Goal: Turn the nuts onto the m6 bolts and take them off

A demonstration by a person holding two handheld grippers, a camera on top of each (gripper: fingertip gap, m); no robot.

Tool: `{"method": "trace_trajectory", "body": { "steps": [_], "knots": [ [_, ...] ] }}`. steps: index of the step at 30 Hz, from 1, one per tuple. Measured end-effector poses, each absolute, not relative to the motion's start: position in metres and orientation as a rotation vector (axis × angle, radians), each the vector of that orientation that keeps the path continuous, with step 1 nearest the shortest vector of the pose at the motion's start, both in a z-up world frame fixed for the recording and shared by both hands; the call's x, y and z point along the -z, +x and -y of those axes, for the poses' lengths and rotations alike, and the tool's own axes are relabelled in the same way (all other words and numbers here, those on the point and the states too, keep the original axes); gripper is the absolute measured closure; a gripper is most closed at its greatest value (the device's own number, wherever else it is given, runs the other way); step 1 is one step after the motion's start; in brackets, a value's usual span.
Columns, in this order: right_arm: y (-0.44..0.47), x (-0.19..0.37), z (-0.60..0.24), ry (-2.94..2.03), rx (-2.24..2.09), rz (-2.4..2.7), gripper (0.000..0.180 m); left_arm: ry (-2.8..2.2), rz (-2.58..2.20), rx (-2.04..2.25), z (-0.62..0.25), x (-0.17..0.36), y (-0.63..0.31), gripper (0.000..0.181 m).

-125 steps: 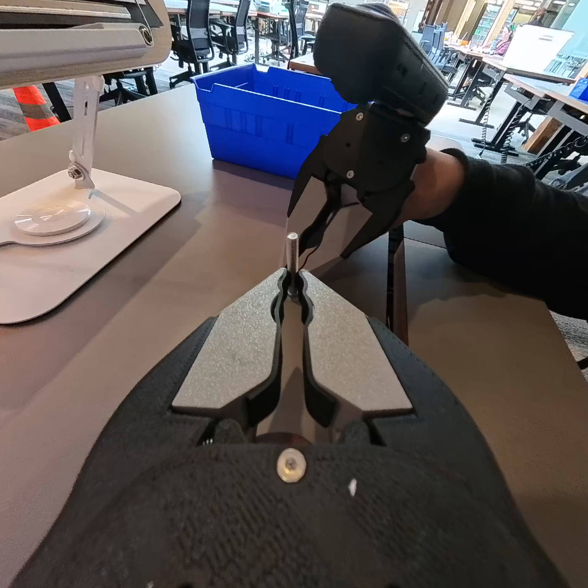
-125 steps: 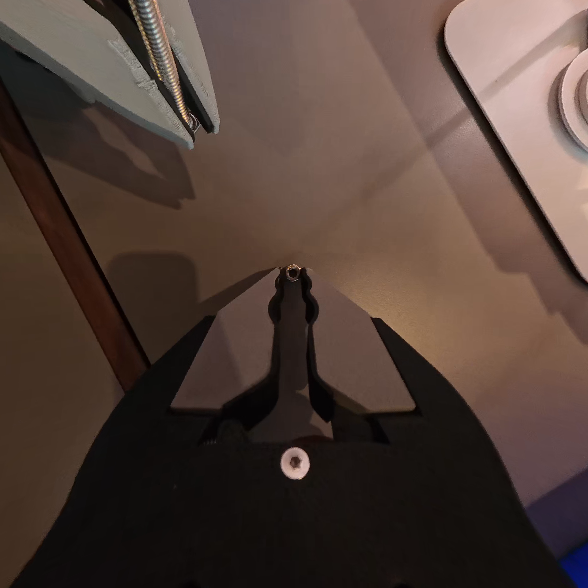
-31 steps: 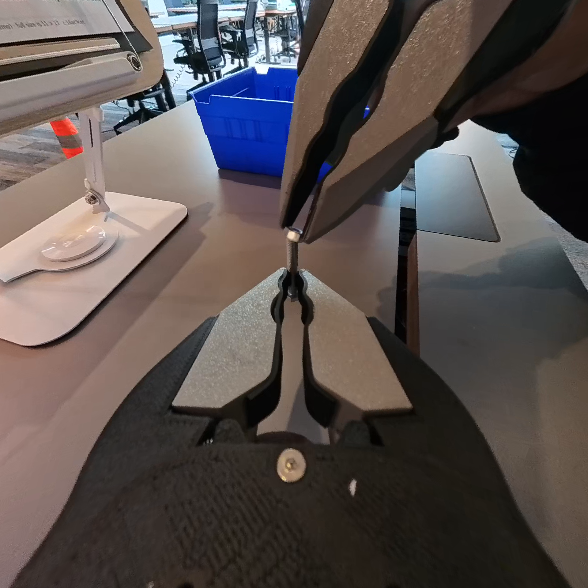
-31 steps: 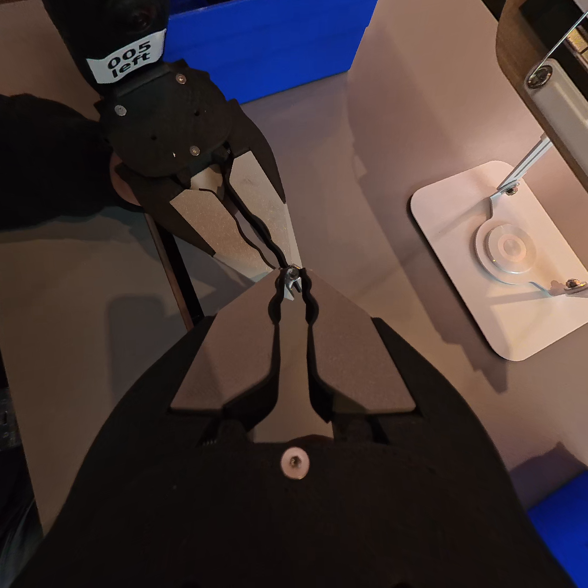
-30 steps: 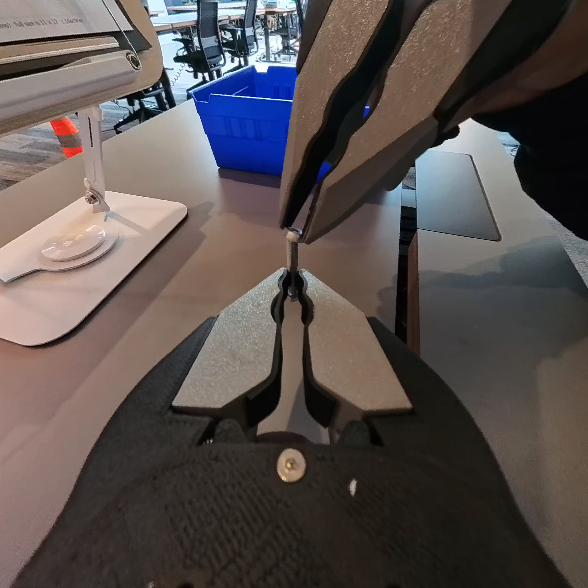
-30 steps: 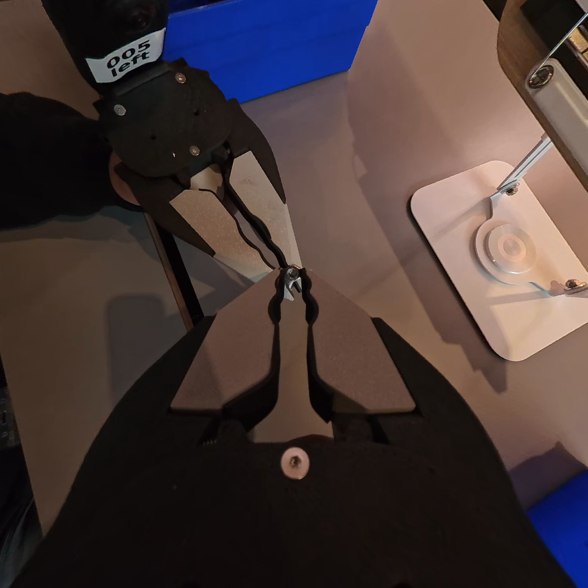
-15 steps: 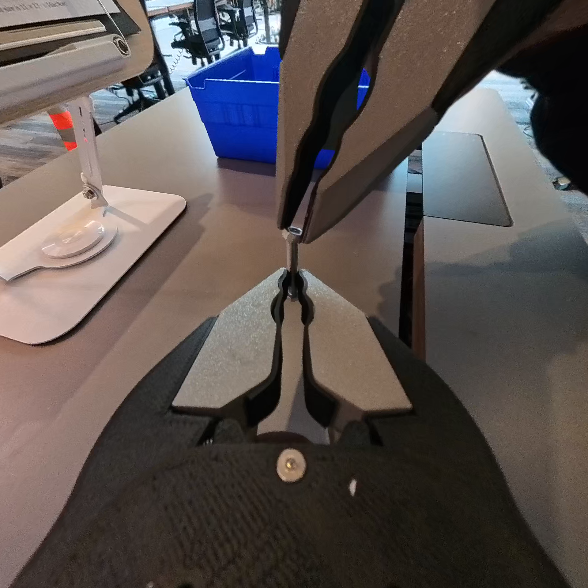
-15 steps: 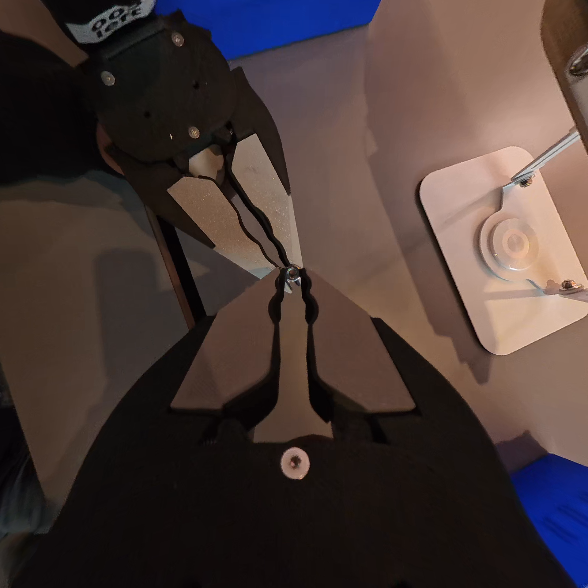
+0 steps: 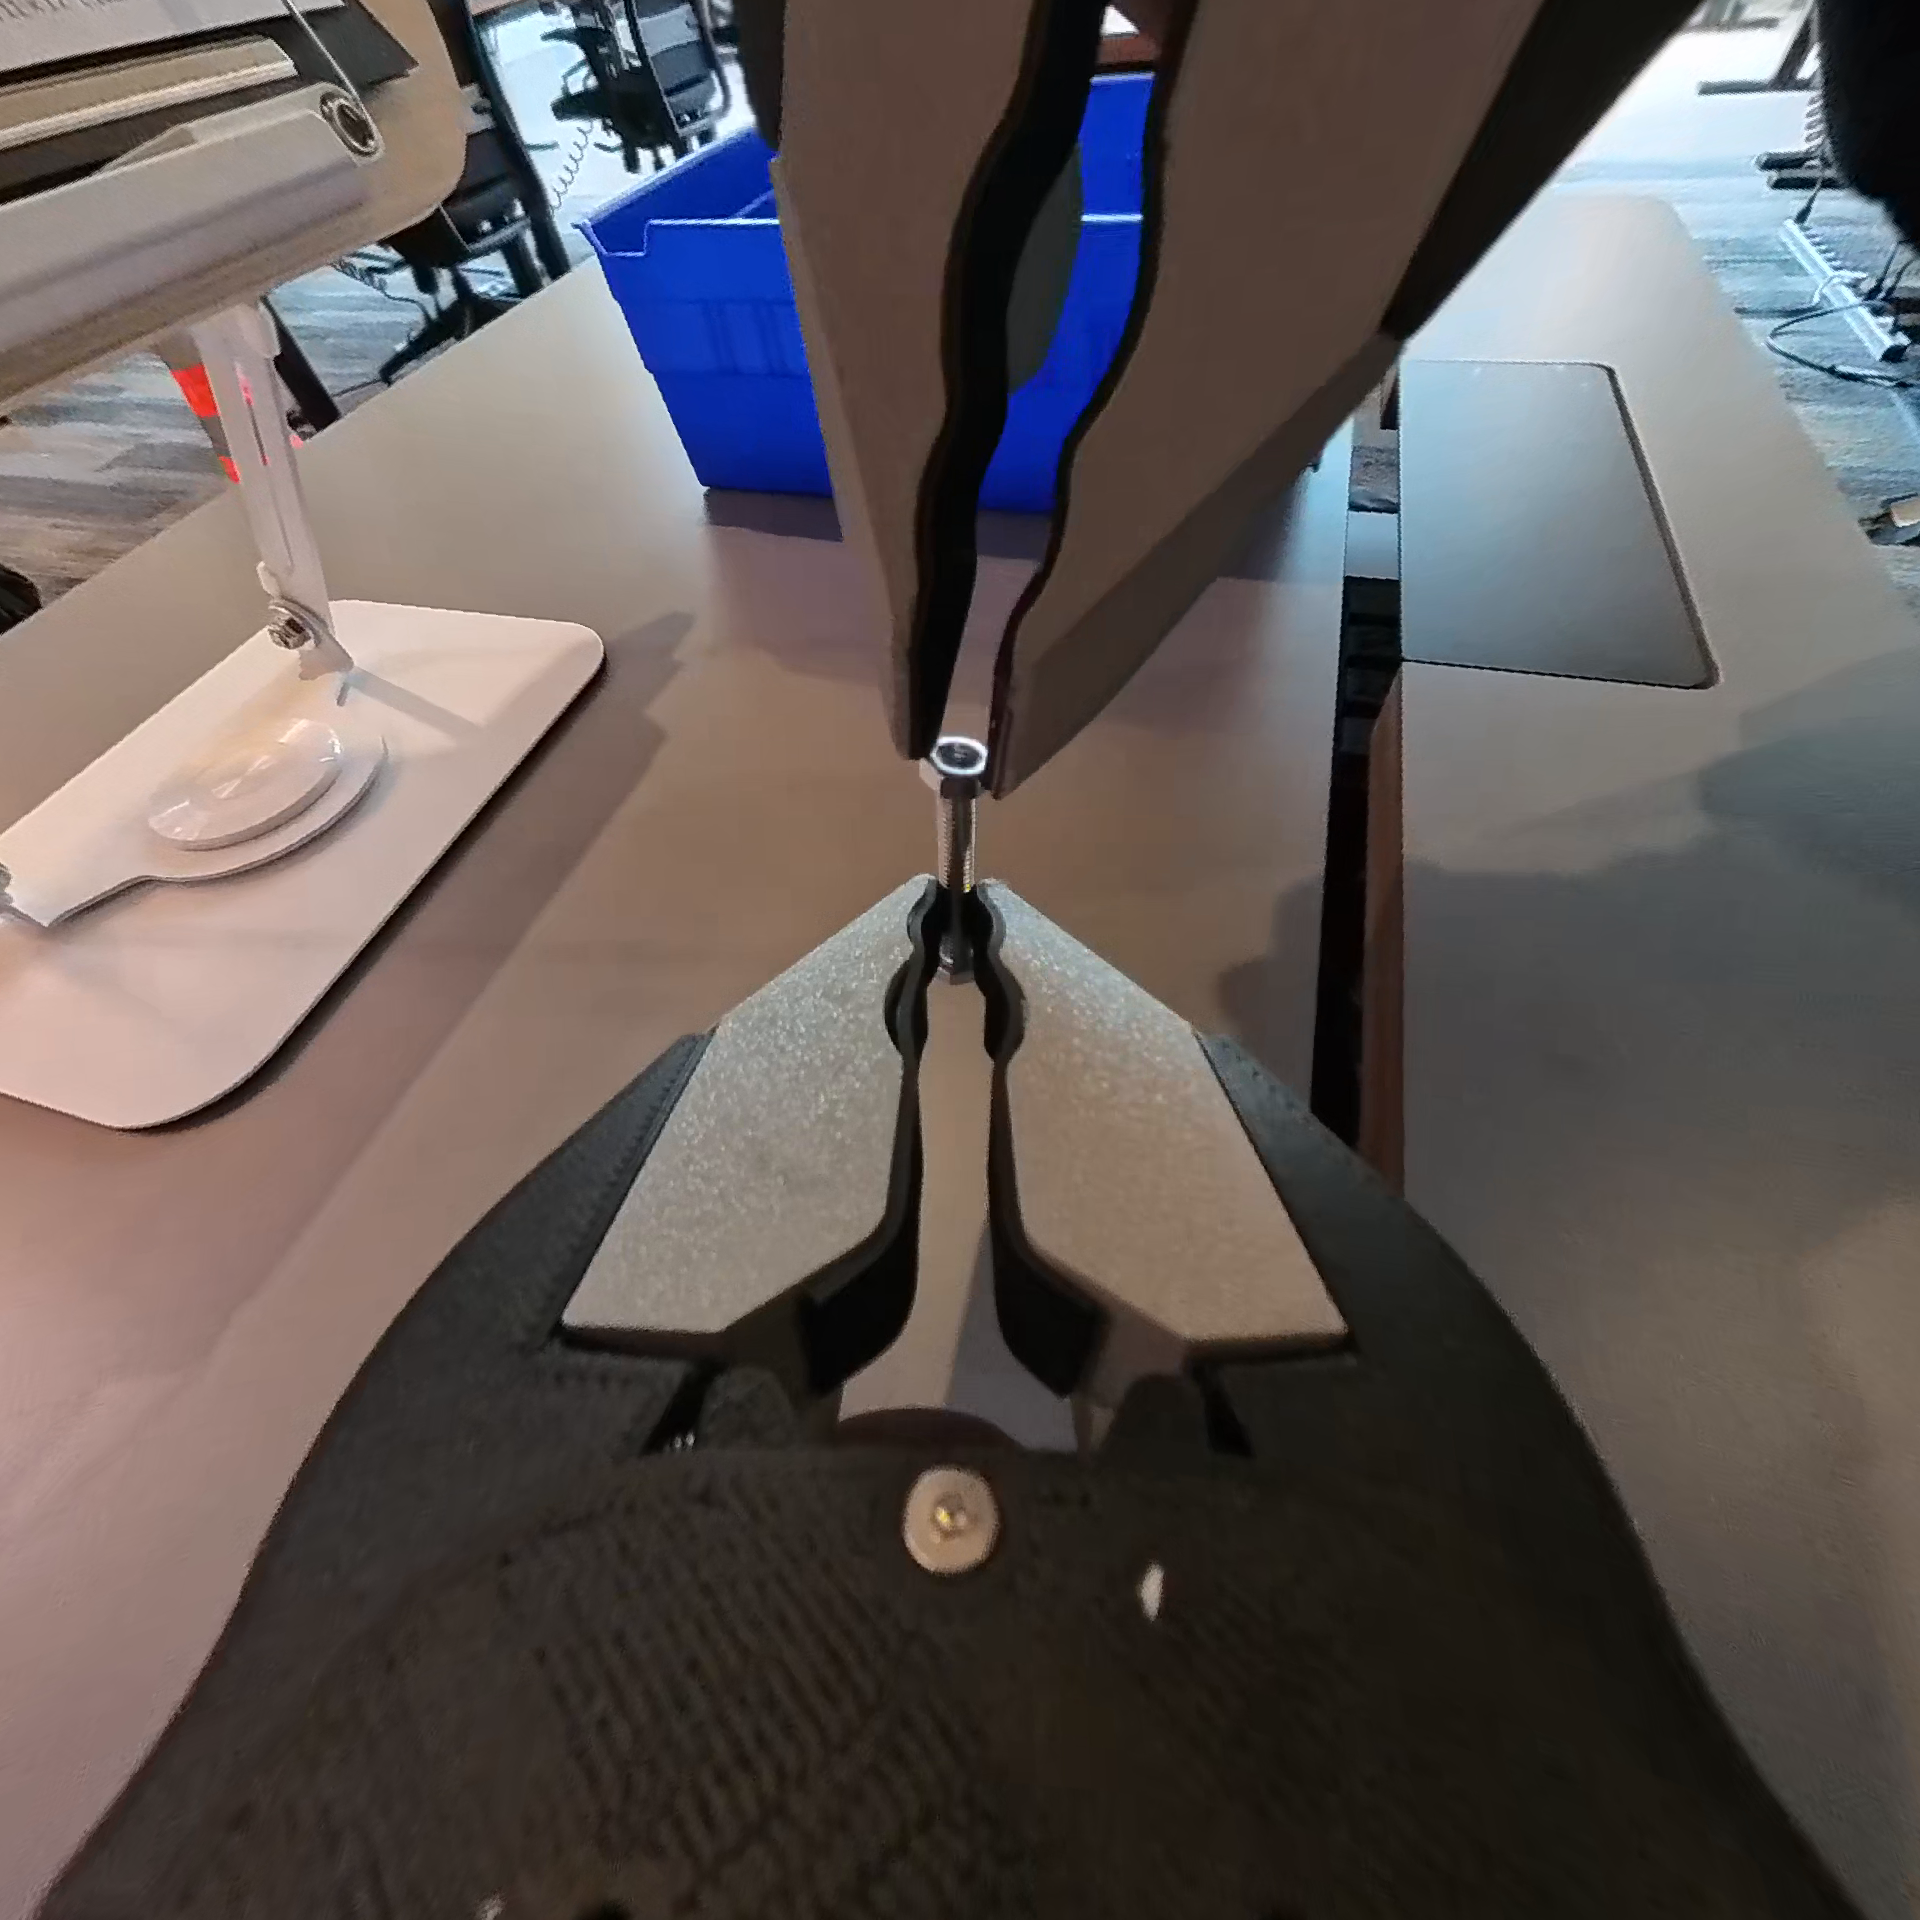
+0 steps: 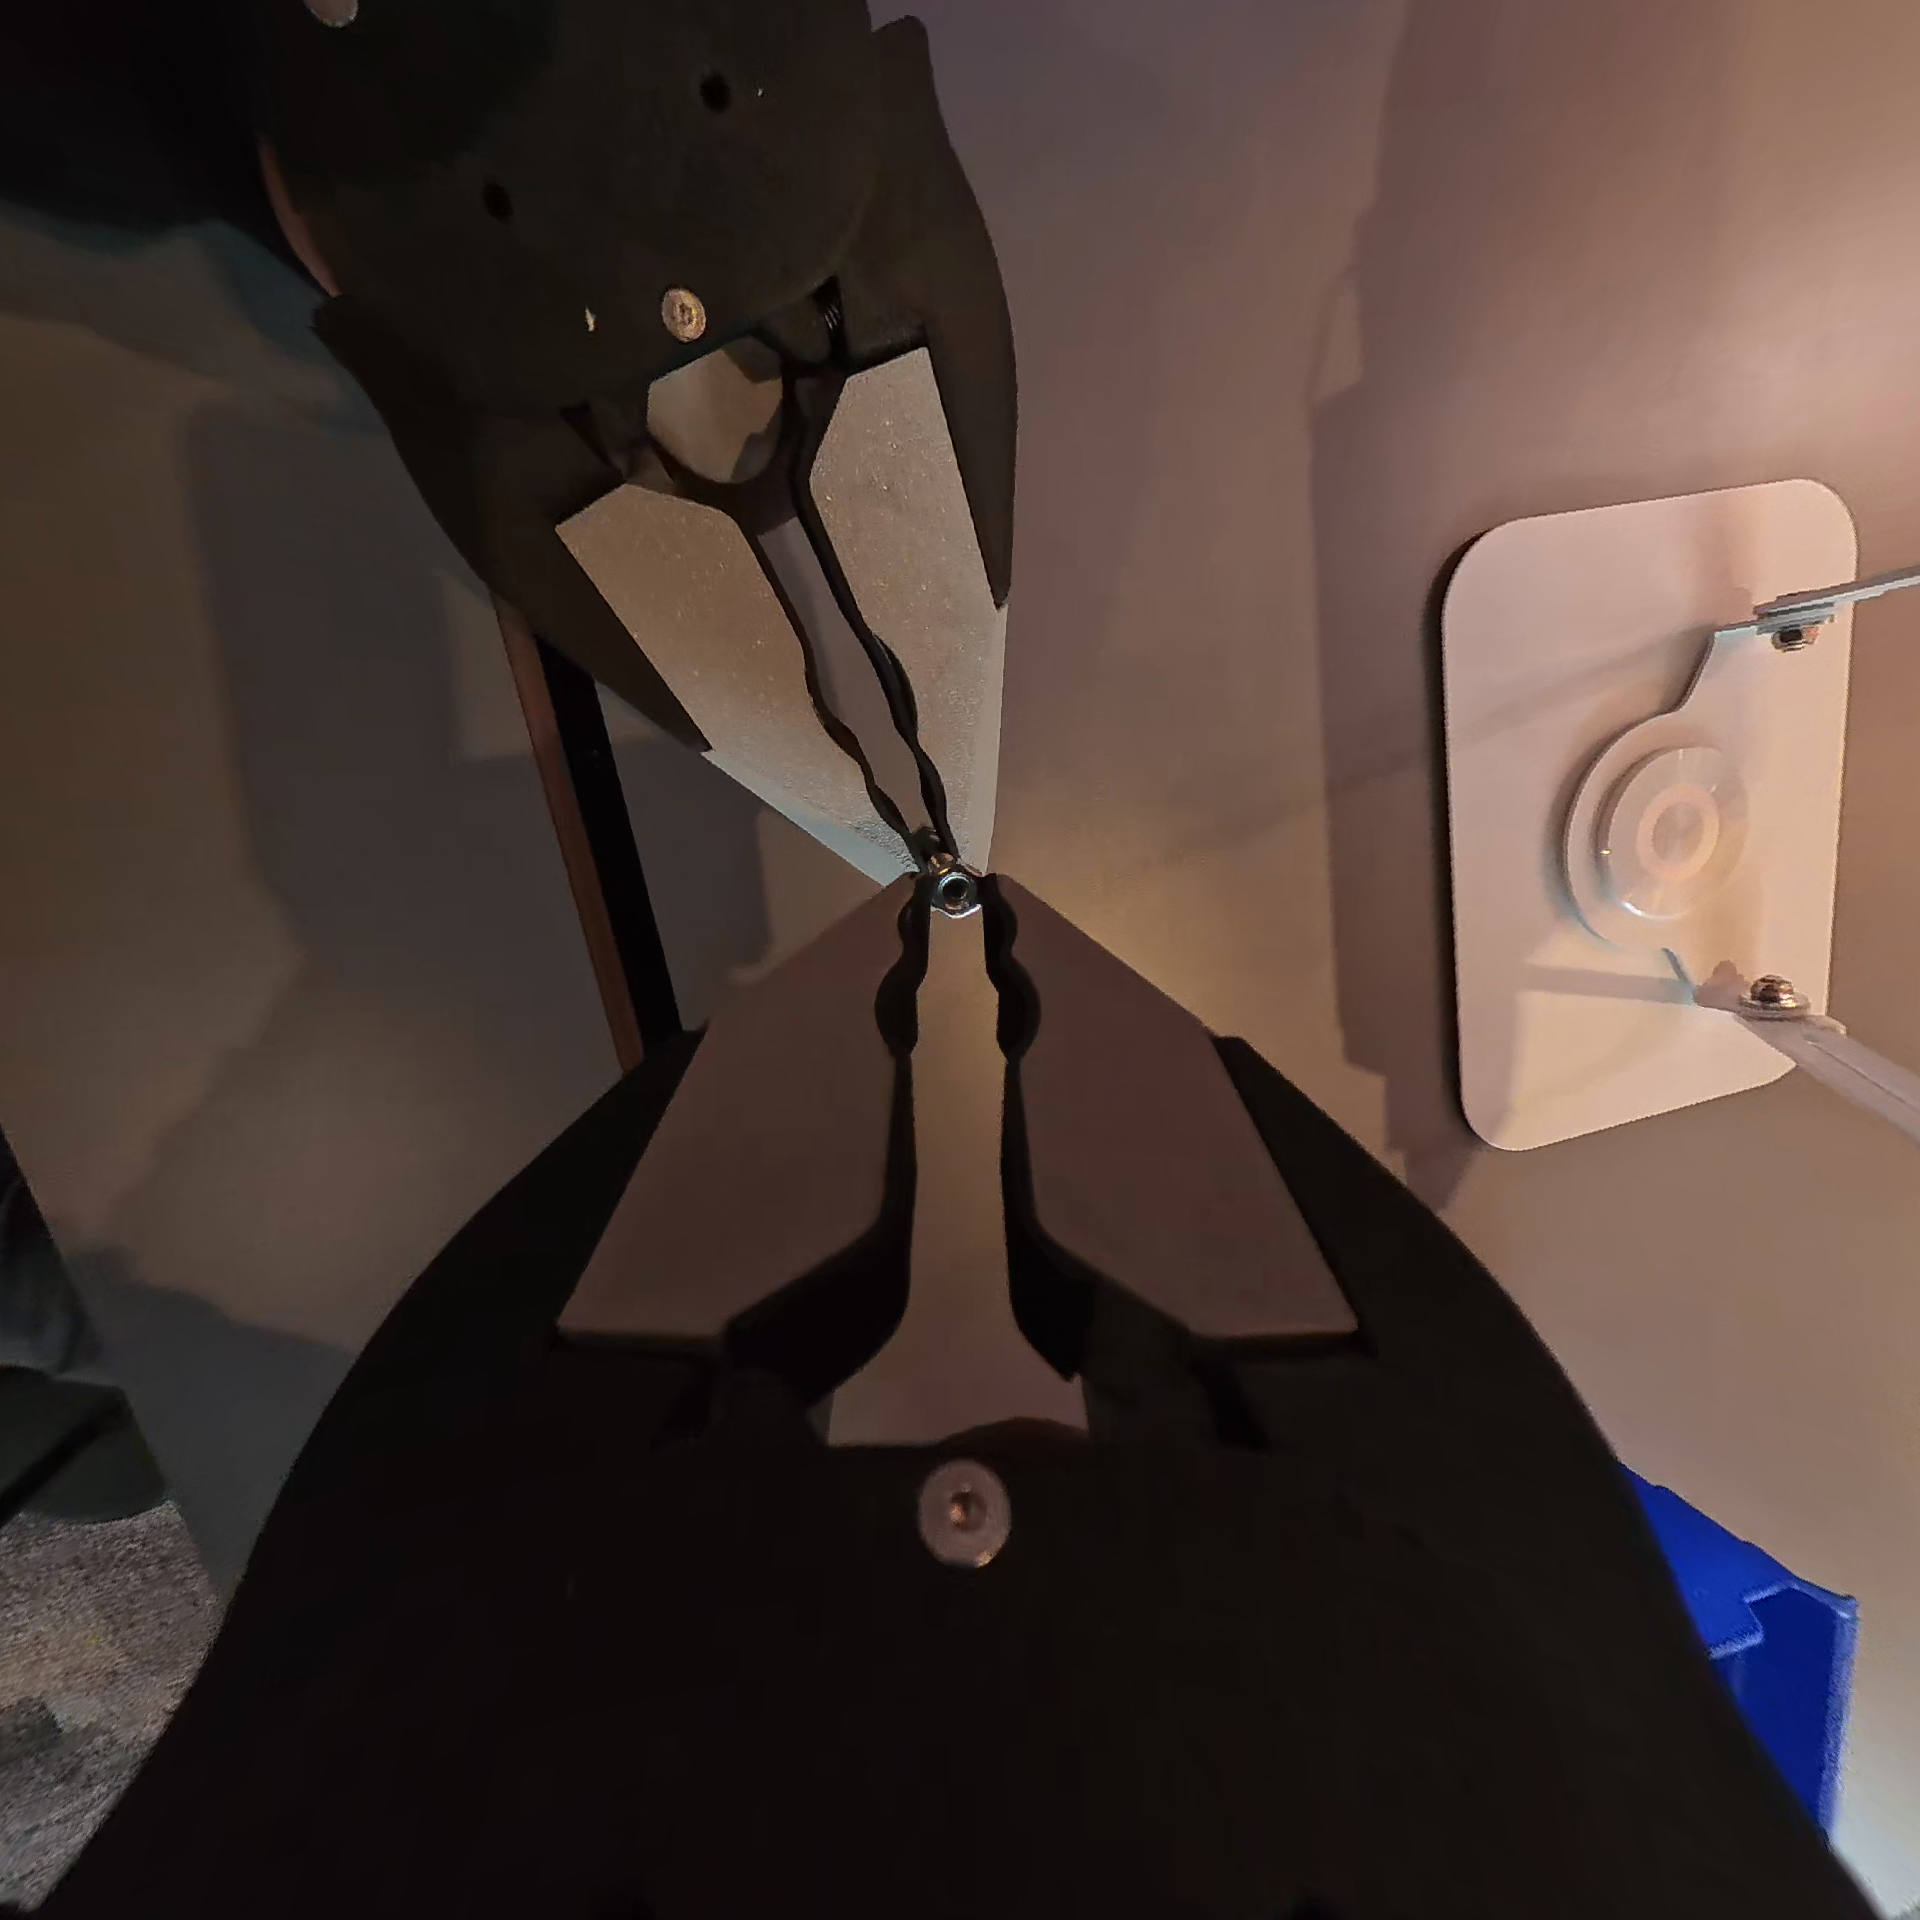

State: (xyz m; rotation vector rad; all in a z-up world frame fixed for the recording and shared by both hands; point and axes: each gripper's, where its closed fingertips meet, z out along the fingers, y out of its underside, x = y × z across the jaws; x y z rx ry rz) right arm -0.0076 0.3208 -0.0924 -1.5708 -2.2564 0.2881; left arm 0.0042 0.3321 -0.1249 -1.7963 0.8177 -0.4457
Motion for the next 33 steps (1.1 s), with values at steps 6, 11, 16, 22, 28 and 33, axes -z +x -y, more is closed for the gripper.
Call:
{"method": "trace_trajectory", "body": {
  "steps": [6,11,16,22,28,33],
  "knots": [
    [-0.0077,0.0943,-0.3229,-1.666,-0.377,2.214,0.173,-1.803,-0.812,0.421,-0.3340,0.1264,0.0033,0.179],
    [-0.0097,0.0946,-0.3250,-1.784,-0.437,2.153,0.173,-1.817,-0.792,0.411,-0.3361,0.1271,0.0015,0.179],
    [-0.0112,0.0938,-0.3259,-1.863,-0.440,2.145,0.173,-1.820,-0.775,0.429,-0.3368,0.1259,0.0004,0.179],
    [-0.0128,0.0955,-0.3280,-1.868,-0.412,2.139,0.172,-1.837,-0.752,0.448,-0.3383,0.1278,-0.0006,0.179],
    [-0.0140,0.0940,-0.3280,-1.862,-0.436,2.131,0.173,-1.833,-0.744,0.461,-0.3383,0.1262,-0.0013,0.179],
    [-0.0134,0.0938,-0.3280,-1.847,-0.441,2.133,0.173,-1.832,-0.743,0.460,-0.3386,0.1262,-0.0018,0.179]
  ]
}}
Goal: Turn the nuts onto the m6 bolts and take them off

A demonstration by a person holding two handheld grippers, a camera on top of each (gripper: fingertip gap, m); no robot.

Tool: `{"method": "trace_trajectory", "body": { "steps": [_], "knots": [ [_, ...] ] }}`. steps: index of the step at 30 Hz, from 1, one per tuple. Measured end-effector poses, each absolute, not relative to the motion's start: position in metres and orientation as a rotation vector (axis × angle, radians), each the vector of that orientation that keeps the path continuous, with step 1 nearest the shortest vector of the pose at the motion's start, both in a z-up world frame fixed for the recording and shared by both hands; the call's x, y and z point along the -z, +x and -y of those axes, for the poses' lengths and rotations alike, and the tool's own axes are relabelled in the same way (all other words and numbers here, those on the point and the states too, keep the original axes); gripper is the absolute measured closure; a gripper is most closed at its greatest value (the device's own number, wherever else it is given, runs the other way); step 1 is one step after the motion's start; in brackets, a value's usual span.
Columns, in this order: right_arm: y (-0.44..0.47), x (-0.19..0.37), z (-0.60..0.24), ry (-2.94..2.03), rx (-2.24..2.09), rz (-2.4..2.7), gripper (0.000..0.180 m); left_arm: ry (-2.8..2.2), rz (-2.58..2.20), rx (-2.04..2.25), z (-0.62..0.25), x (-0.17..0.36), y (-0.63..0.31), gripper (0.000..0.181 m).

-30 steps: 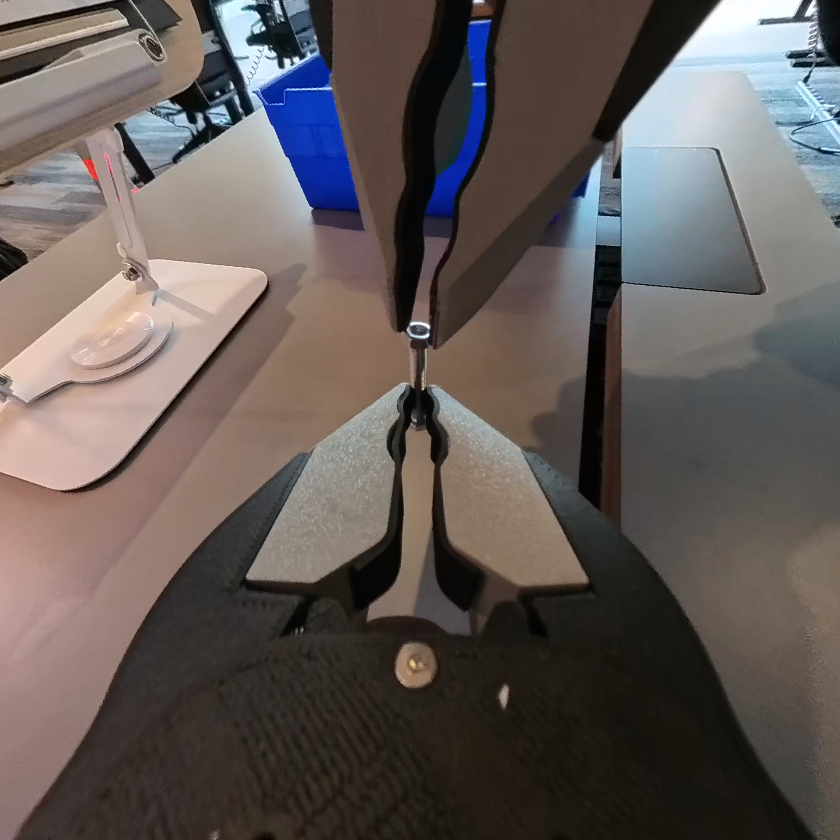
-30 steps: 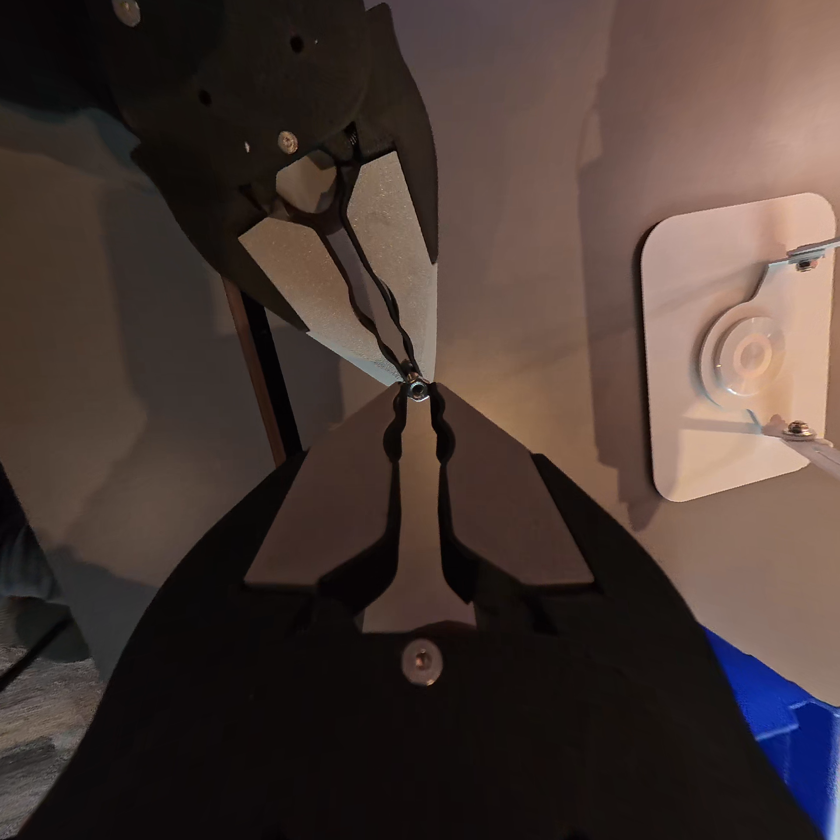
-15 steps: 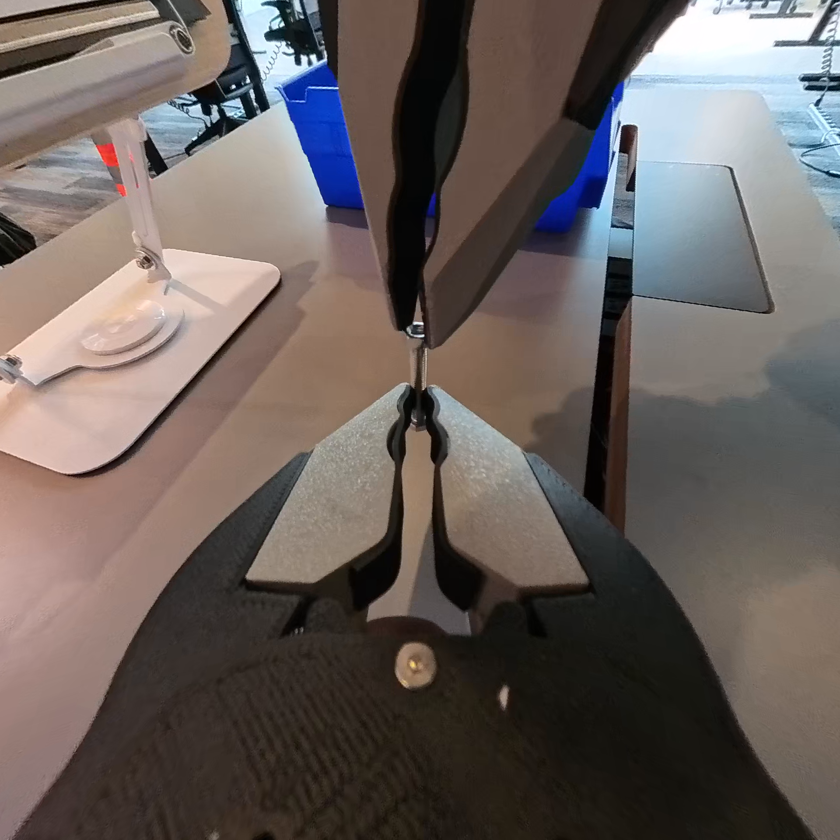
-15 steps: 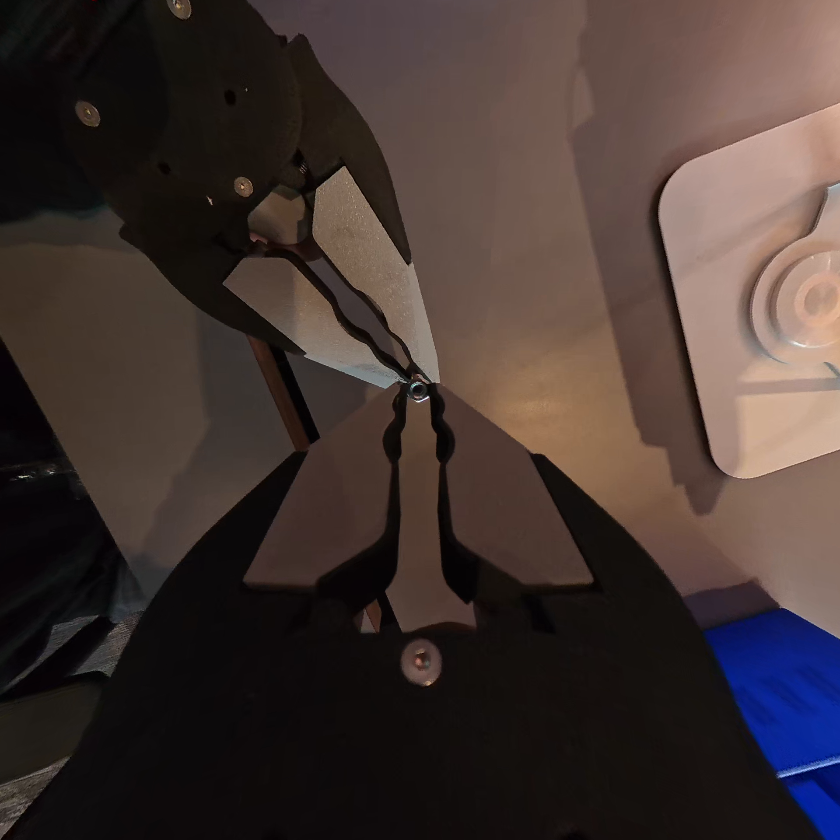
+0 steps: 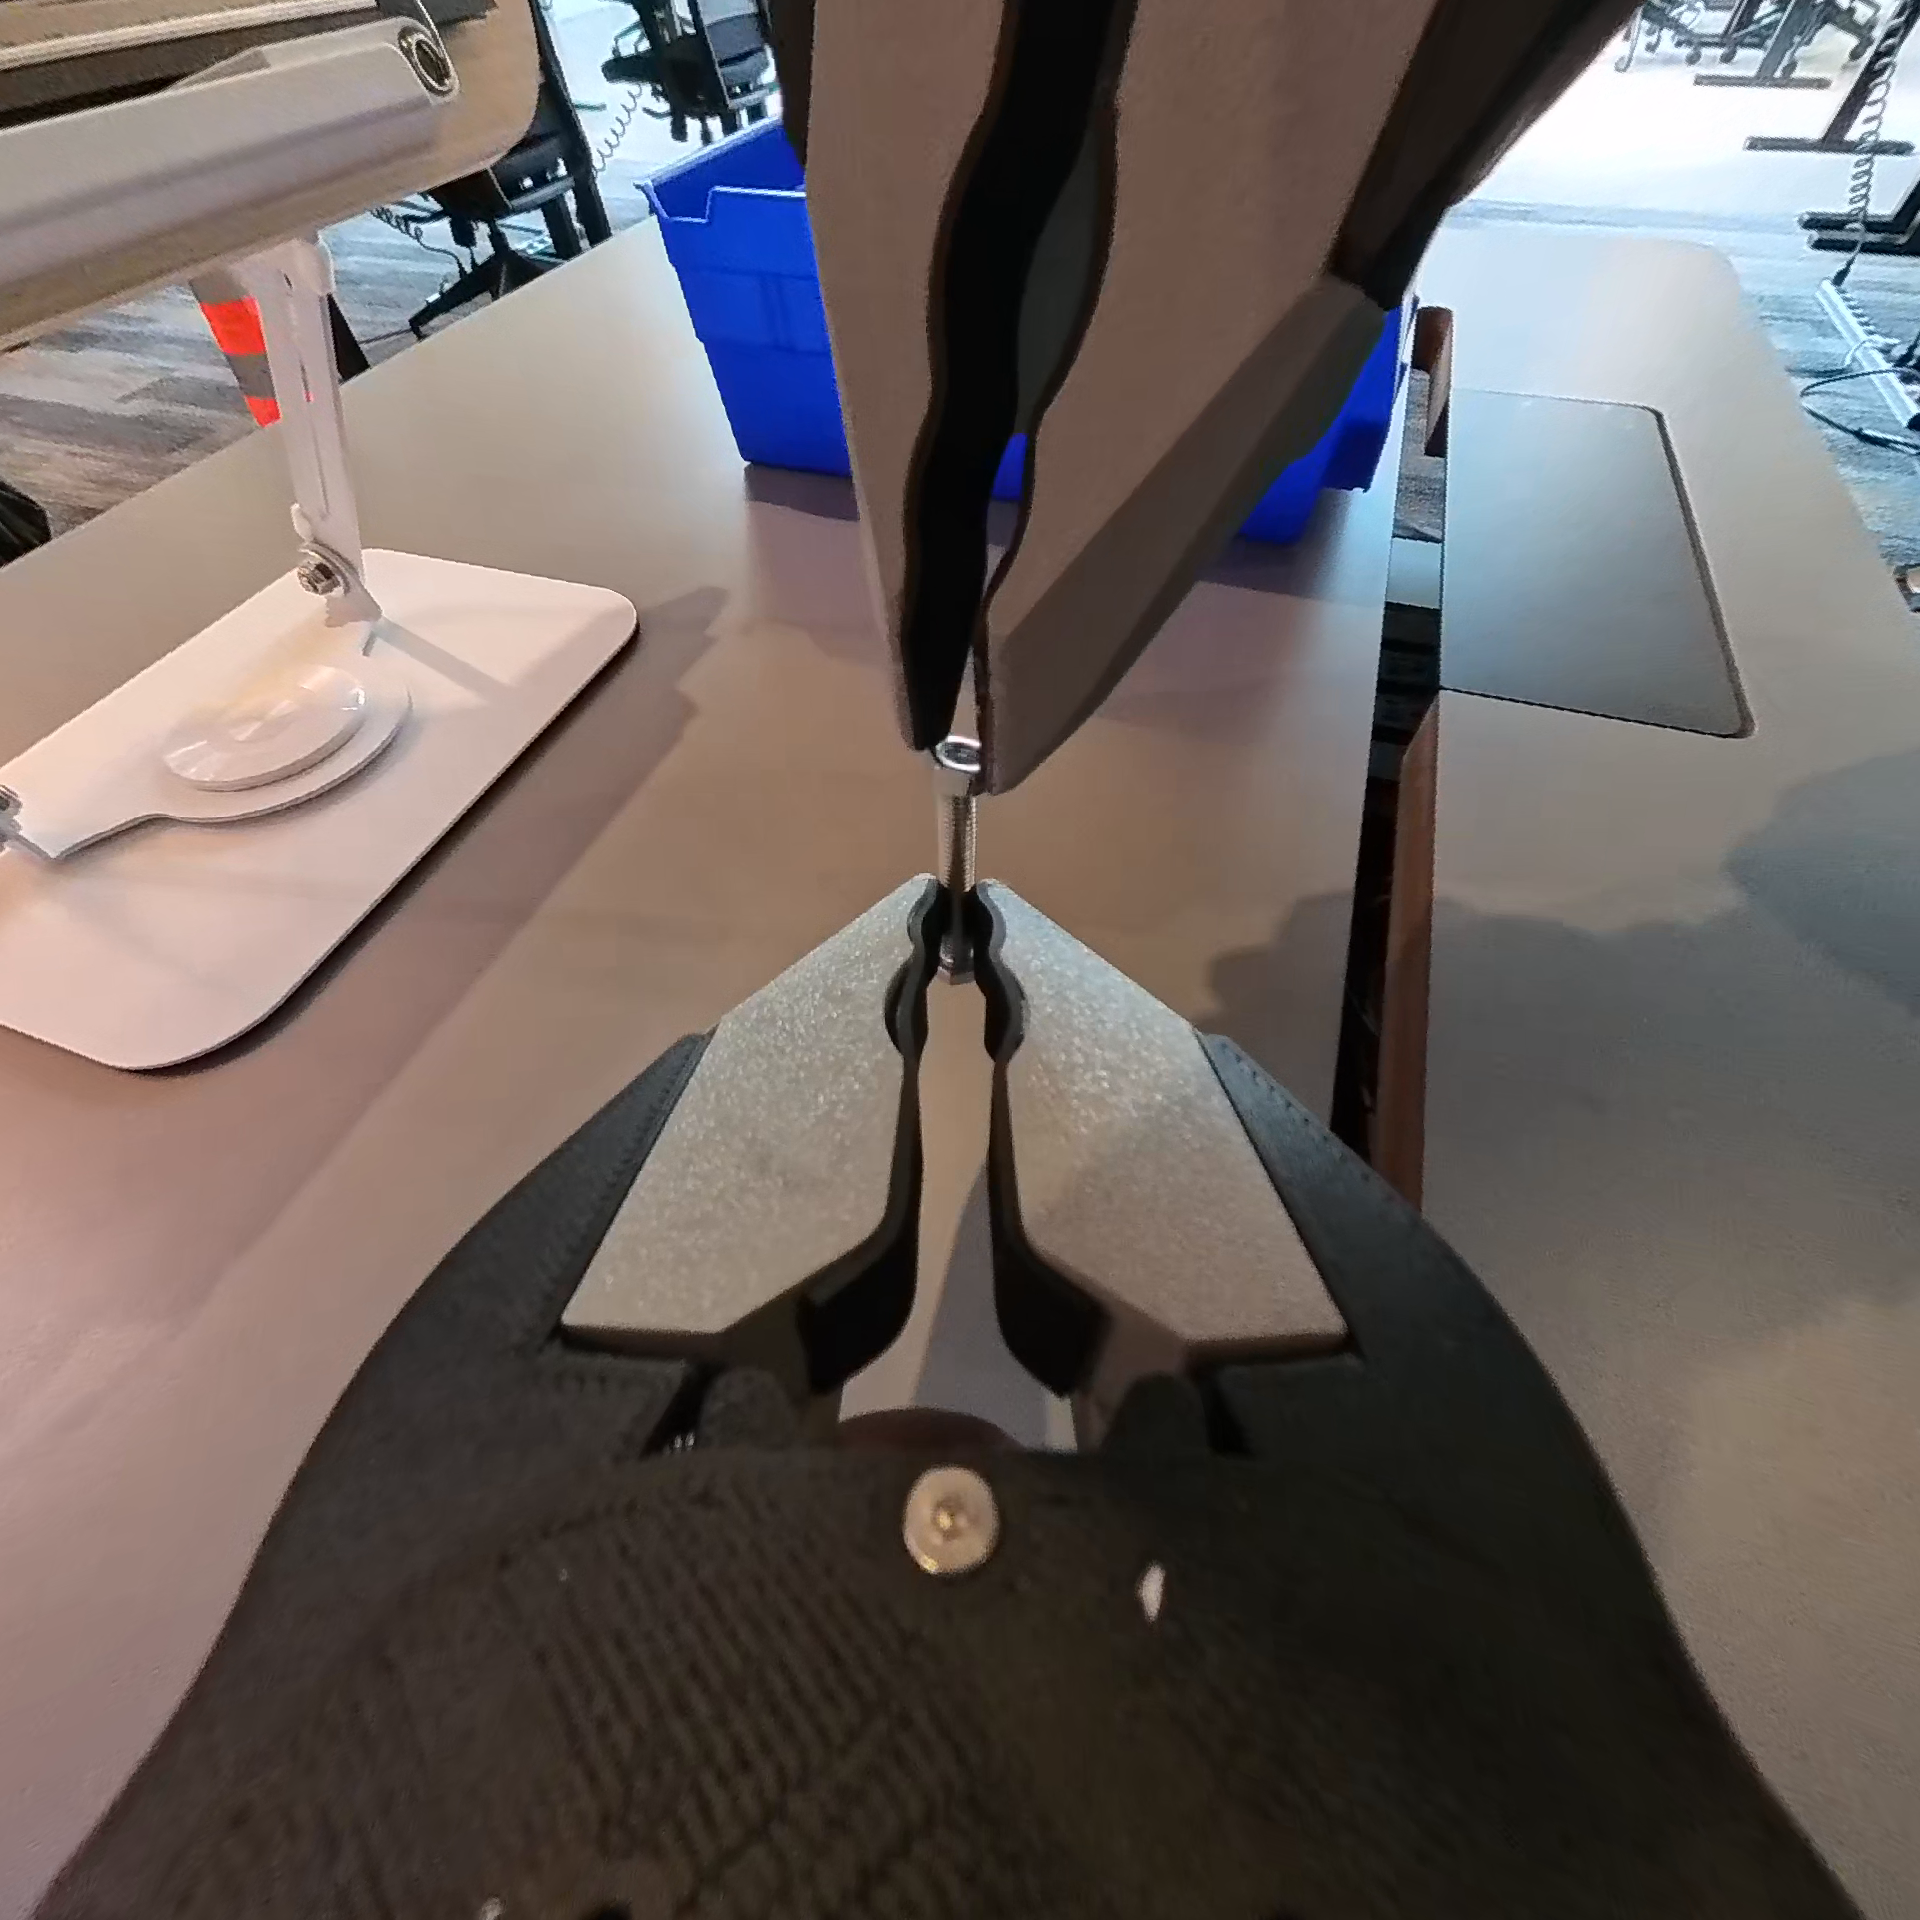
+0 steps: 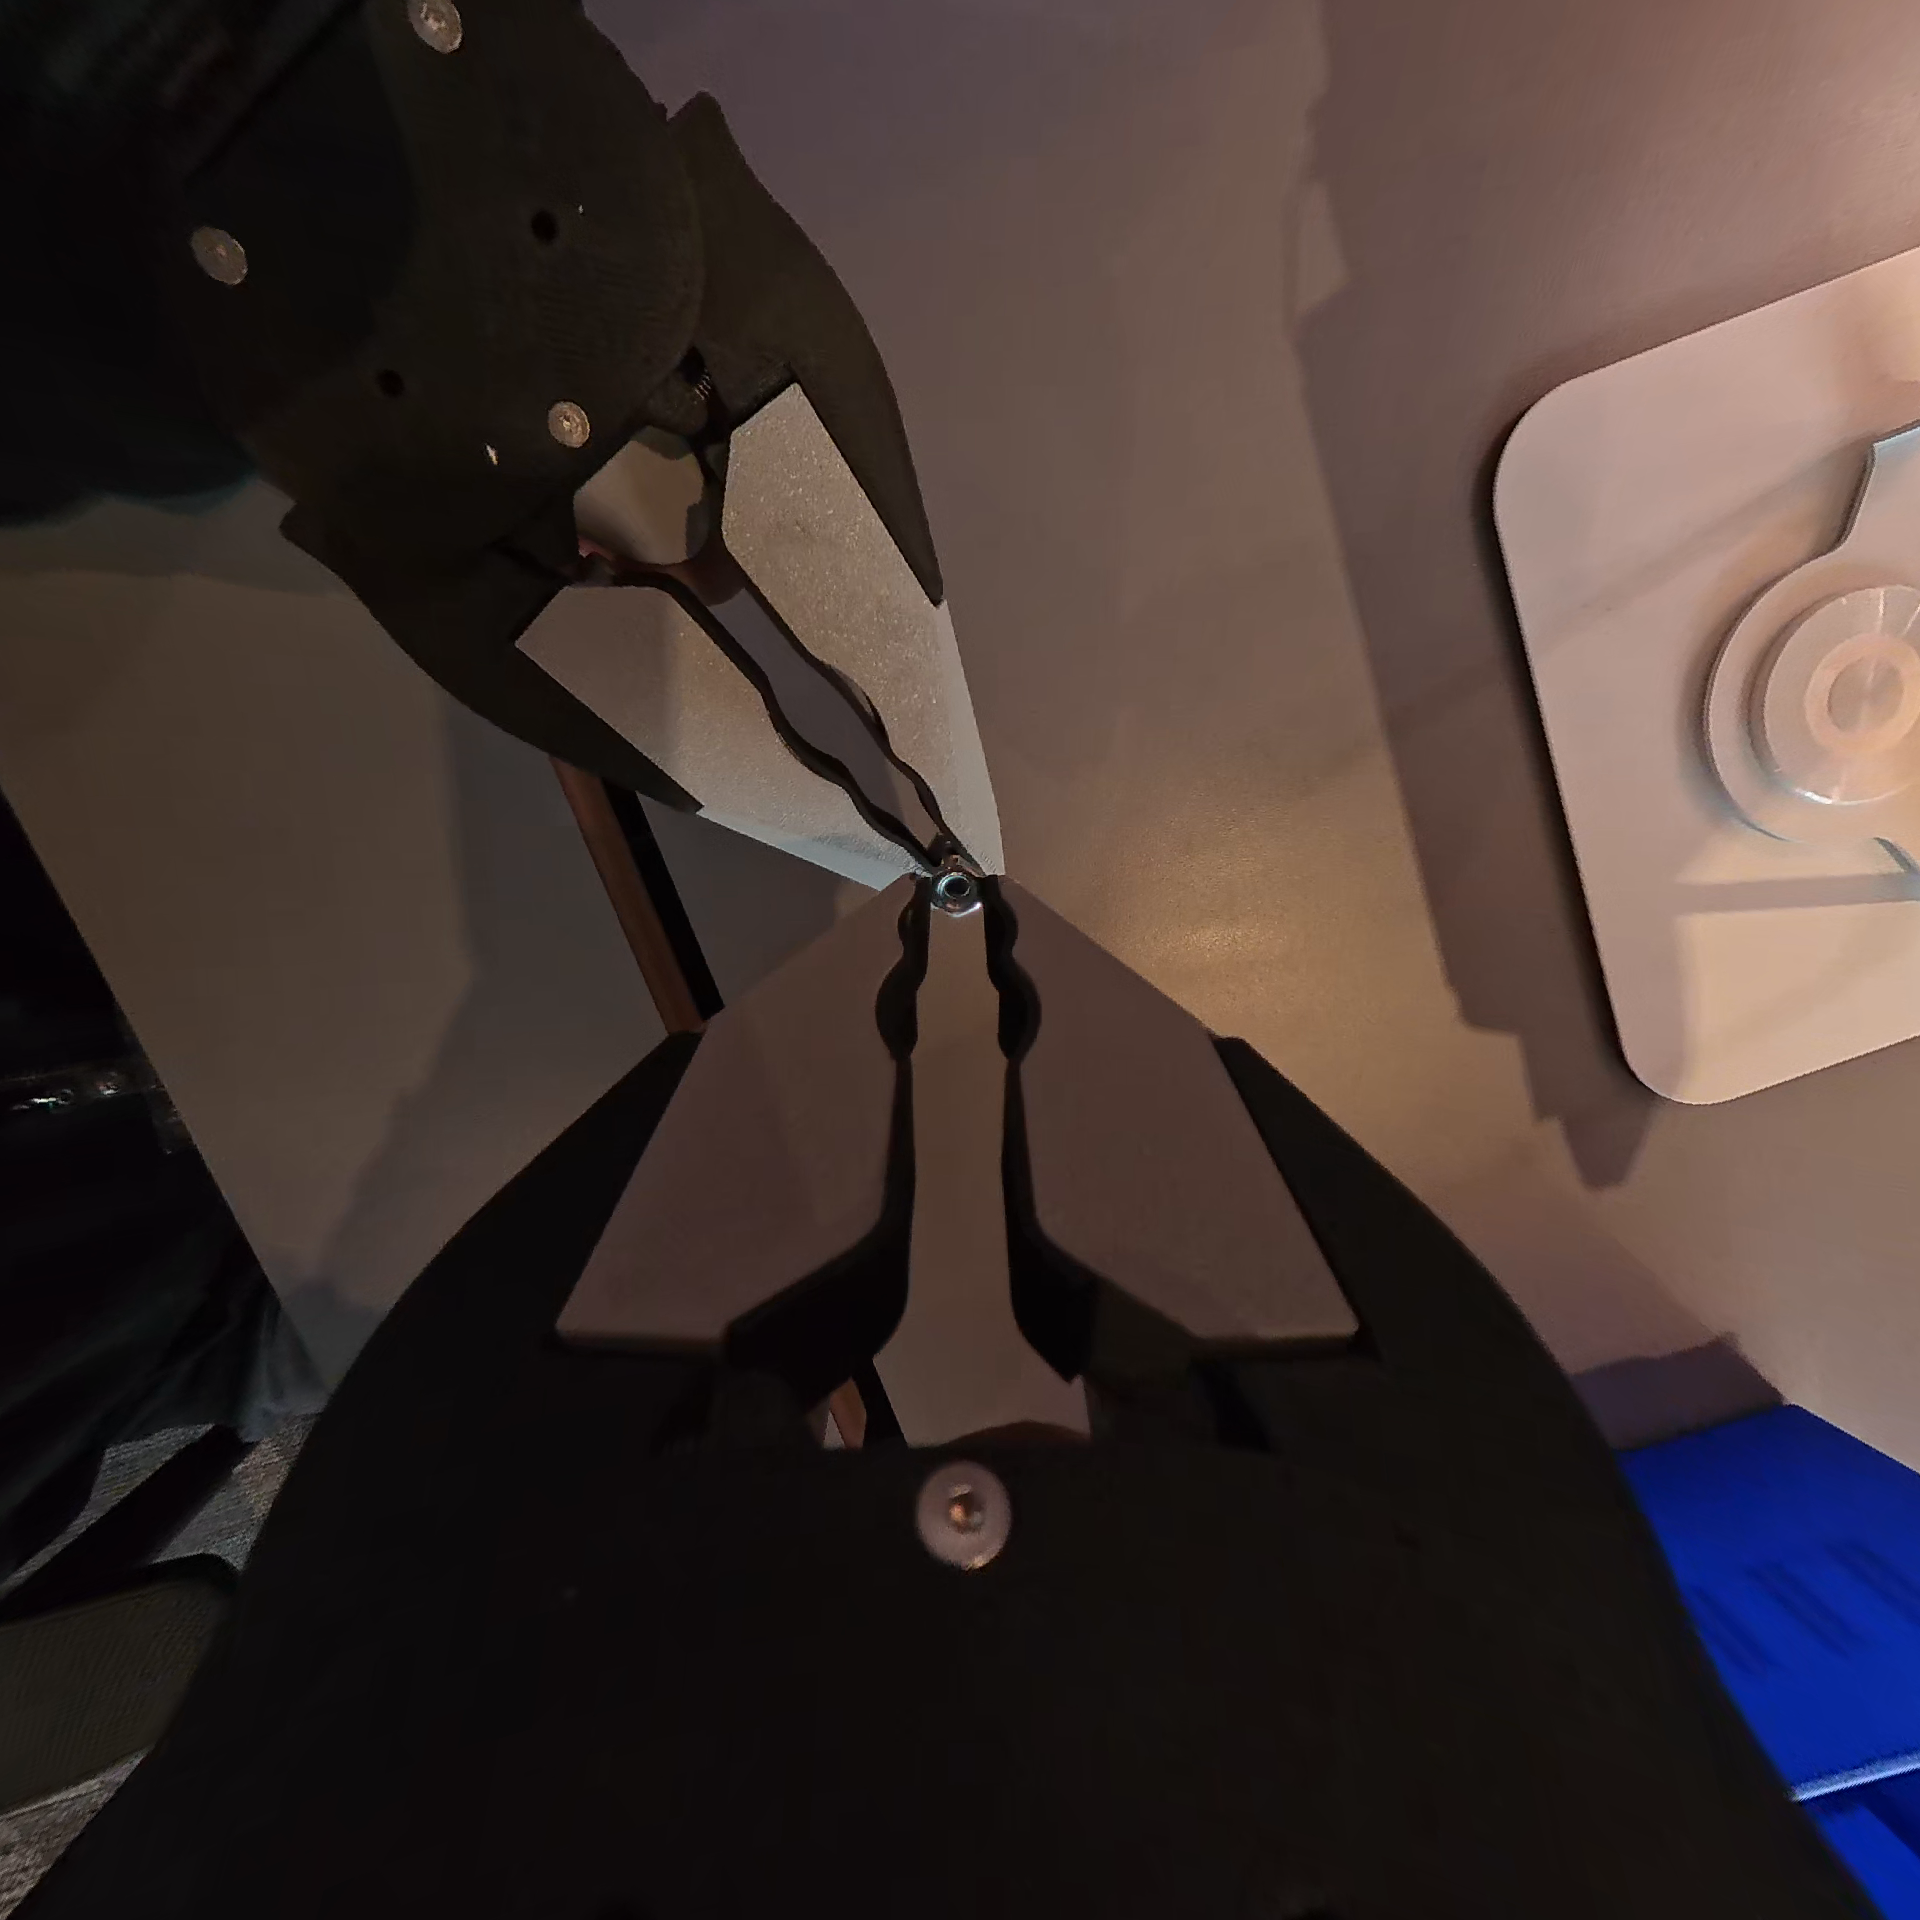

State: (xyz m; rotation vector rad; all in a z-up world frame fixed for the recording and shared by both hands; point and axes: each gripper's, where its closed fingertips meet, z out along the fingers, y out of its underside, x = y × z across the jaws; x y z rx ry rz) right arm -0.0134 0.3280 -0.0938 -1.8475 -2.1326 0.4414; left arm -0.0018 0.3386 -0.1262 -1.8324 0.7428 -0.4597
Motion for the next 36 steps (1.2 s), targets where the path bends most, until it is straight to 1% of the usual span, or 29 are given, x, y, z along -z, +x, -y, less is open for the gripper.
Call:
{"method": "trace_trajectory", "body": {
  "steps": [24,36],
  "knots": [
    [-0.014,0.094,-0.327,-1.843,-0.426,2.158,0.171,-1.830,-0.744,0.455,-0.339,0.126,-0.002,0.179],
    [-0.013,0.084,-0.329,-1.824,-0.453,2.134,0.169,-1.829,-0.738,0.459,-0.339,0.126,-0.003,0.179]
  ]
}}
